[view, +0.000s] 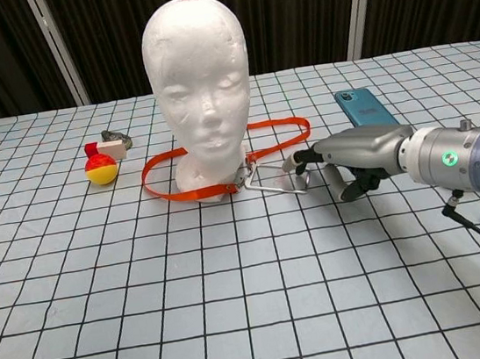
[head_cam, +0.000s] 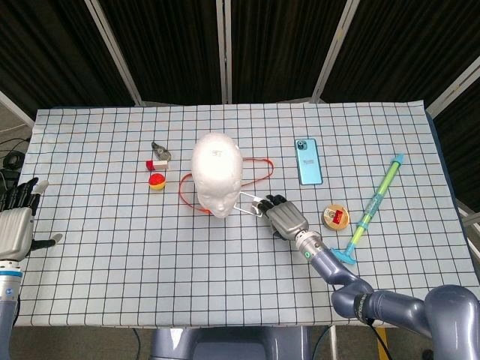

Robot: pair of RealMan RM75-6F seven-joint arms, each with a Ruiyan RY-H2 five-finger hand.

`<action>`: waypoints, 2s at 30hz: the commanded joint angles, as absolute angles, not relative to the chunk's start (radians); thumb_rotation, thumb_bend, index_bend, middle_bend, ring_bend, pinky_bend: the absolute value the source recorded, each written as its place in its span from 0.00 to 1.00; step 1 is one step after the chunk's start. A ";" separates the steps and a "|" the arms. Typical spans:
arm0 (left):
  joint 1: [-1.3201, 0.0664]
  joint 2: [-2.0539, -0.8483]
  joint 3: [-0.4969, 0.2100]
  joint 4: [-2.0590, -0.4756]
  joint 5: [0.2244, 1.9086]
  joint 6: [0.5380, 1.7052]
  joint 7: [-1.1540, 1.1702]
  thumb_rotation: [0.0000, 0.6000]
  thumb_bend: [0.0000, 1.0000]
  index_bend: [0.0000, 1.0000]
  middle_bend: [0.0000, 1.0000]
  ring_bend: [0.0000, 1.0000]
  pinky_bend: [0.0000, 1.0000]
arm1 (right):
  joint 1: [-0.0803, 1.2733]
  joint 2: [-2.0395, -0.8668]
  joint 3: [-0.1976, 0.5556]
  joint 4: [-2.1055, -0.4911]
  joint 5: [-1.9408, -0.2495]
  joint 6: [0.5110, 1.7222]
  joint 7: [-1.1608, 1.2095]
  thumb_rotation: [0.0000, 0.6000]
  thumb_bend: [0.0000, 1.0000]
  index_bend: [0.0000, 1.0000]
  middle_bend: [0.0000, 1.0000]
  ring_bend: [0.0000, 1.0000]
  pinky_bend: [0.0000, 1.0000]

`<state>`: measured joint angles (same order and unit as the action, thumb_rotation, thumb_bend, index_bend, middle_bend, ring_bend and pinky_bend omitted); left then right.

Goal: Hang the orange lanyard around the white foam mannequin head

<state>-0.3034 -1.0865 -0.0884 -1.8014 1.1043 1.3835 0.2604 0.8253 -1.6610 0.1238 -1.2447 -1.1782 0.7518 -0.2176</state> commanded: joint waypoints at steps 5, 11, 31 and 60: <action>-0.298 -1.090 -0.095 -1.798 1.112 1.374 0.259 1.00 0.01 0.00 0.00 0.00 0.00 | 0.825 -1.643 0.107 -1.268 -1.180 0.727 -0.220 1.00 1.00 0.19 0.21 0.15 0.20; -0.295 -1.091 -0.102 -1.795 1.112 1.366 0.260 1.00 0.01 0.00 0.00 0.00 0.00 | 0.810 -1.577 0.083 -1.352 -1.212 0.717 -0.184 1.00 1.00 0.26 0.29 0.25 0.29; -0.288 -1.103 -0.110 -1.801 1.119 1.350 0.286 1.00 0.01 0.00 0.00 0.00 0.00 | 0.801 -1.360 -0.017 -1.633 -1.361 0.629 -0.046 1.00 1.00 0.34 0.37 0.33 0.36; -0.241 -1.088 -0.093 -1.816 1.200 1.388 0.255 1.00 0.01 0.00 0.00 0.00 0.00 | 0.526 -1.060 -0.111 -1.759 -1.743 1.241 -0.047 1.00 0.52 0.30 0.21 0.16 0.15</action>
